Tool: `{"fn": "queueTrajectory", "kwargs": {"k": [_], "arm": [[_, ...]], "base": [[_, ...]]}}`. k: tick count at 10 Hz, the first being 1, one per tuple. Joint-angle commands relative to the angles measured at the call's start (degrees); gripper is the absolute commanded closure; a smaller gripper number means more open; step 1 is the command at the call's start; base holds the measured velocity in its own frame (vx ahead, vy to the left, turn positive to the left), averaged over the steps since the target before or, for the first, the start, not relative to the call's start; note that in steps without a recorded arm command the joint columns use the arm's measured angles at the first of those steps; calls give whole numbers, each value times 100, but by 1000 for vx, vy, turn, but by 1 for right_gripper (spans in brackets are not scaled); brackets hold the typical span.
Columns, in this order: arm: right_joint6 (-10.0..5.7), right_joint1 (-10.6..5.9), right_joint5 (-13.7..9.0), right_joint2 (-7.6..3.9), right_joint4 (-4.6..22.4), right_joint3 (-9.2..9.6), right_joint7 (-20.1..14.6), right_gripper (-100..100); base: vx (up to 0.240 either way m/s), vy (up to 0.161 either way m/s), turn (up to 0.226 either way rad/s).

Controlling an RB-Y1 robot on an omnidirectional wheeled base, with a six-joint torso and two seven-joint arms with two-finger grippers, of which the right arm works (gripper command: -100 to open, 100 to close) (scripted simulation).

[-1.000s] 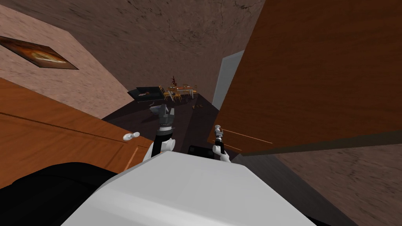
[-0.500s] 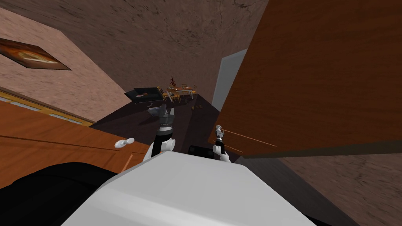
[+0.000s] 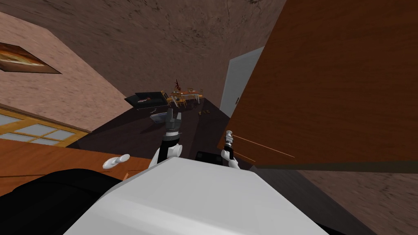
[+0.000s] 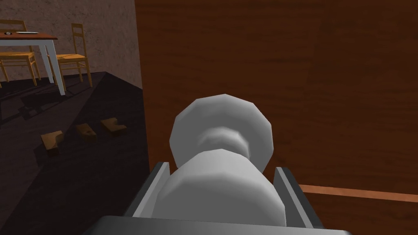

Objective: Push the door open

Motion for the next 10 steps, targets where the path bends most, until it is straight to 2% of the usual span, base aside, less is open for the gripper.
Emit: {"fn": "queueTrajectory", "kwargs": {"k": [1,3,4,5,7,9,10], "arm": [[-89,-20,-65,8,-4,-136,11,100],[-106,-33,-119,117,3,-226,29,100],[-105,-55,-93,104,114,-172,-5,100],[-138,-73,-157,20,112,-268,19,100],[-163,-87,-242,-49,120,-388,52,100],[-175,-93,-280,-68,123,-443,67,100],[-199,-106,-359,-82,130,-555,97,100]], "base": [[212,56,-84],[205,34,-46],[91,12,-14],[122,50,-39],[200,43,-54],[191,27,-52],[209,46,-68]]}}
